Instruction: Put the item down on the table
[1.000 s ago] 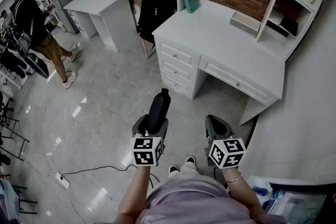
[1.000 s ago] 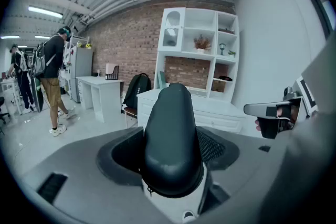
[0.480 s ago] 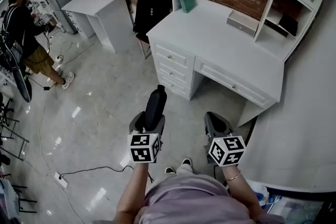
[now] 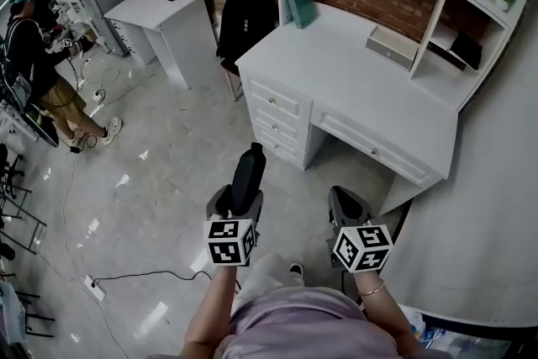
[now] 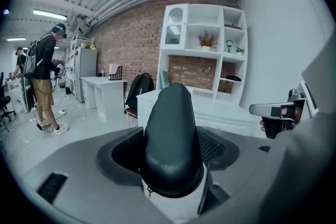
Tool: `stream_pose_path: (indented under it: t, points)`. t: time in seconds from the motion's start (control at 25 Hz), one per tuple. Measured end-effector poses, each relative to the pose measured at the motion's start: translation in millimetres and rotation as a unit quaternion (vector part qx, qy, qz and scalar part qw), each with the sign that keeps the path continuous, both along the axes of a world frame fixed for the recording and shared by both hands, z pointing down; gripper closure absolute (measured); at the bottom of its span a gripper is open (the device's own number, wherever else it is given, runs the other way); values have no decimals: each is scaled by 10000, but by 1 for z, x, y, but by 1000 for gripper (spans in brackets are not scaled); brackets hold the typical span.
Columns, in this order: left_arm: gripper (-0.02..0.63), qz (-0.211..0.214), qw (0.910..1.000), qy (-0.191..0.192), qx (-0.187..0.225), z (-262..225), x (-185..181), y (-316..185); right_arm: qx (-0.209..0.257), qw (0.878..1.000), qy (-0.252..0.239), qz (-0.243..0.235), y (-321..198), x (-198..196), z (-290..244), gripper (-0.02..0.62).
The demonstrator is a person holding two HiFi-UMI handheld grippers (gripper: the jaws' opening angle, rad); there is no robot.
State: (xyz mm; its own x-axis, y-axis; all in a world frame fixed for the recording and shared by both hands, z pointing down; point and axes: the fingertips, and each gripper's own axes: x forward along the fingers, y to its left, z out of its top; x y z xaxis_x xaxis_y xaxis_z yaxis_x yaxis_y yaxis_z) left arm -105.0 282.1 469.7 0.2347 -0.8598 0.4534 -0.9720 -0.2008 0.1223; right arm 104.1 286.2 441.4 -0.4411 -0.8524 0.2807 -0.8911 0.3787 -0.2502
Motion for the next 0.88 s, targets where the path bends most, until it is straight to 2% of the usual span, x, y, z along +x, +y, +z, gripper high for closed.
stream_pose_path:
  t: [0.36, 0.56, 0.88]
  points:
    - [295, 44, 9999, -46, -96, 10, -1, -41, -21, 9999, -100, 96, -38, -1, 6, 594]
    - [295, 105, 9998, -21, -150, 20, -3, -88, -93, 9998, -83, 164, -79, -3, 15, 594]
    - [295, 217, 9997, -16, -101, 19, -14, -189, -89, 9997, 11, 239, -174, -17, 14, 594]
